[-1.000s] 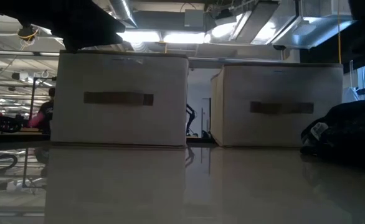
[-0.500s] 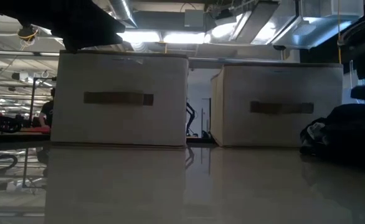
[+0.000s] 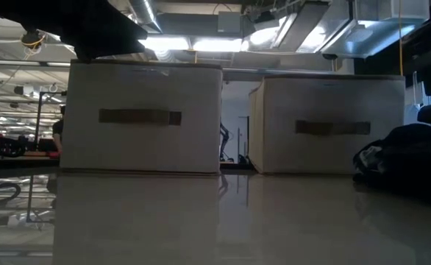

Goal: Sort clothes
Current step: Put the dotted blue shirt into the right laundry organizer

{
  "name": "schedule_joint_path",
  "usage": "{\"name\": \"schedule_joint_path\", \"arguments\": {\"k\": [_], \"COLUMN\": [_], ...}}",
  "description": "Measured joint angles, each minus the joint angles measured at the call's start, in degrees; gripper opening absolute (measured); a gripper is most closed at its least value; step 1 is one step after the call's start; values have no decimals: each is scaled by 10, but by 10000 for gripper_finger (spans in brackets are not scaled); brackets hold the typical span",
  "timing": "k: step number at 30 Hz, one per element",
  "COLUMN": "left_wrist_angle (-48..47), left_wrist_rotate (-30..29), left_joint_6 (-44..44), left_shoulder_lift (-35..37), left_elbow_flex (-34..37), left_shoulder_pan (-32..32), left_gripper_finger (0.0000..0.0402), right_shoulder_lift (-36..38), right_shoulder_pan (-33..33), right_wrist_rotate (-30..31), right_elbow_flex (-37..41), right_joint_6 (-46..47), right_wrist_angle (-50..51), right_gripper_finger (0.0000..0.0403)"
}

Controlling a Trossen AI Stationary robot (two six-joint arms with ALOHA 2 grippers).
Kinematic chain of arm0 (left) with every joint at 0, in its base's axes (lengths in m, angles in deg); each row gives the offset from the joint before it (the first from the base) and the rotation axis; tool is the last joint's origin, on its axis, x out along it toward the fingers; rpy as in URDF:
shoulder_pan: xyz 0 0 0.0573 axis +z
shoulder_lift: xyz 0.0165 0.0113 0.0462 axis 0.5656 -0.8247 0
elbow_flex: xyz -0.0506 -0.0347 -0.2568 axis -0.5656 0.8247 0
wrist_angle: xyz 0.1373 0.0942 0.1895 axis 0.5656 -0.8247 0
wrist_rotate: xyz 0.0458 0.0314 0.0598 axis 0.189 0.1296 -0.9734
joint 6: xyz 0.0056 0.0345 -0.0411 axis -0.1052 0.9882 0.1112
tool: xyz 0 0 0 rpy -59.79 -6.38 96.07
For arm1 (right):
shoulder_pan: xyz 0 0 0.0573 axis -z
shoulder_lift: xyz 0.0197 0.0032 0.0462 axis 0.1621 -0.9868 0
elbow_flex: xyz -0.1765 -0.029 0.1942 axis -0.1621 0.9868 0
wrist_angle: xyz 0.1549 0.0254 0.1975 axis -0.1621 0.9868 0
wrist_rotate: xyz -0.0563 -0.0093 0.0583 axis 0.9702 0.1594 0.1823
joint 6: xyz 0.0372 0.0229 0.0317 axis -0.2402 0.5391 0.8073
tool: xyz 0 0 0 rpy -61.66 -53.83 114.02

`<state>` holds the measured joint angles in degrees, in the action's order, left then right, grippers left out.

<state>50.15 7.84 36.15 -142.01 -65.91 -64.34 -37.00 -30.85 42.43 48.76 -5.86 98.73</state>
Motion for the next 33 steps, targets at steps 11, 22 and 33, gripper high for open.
{"name": "schedule_joint_path", "arguments": {"k": [11,22,33], "left_wrist_angle": [1,2,1], "left_wrist_rotate": [0,0,0], "left_joint_6": [-2,0,0], "left_shoulder_lift": [0,0,0], "left_elbow_flex": [0,0,0], "left_shoulder_pan": [0,0,0], "left_gripper_finger": [180,180,180], "right_shoulder_lift": [-9,-7,15], "right_shoulder_pan": [1,1,2], "right_wrist_rotate": [232,409,570], "right_elbow_flex": [-3,-82,-240], "right_joint_6": [43,8,-50], "right_wrist_angle": [12,68,246], "right_gripper_finger": [14,14,14]}}
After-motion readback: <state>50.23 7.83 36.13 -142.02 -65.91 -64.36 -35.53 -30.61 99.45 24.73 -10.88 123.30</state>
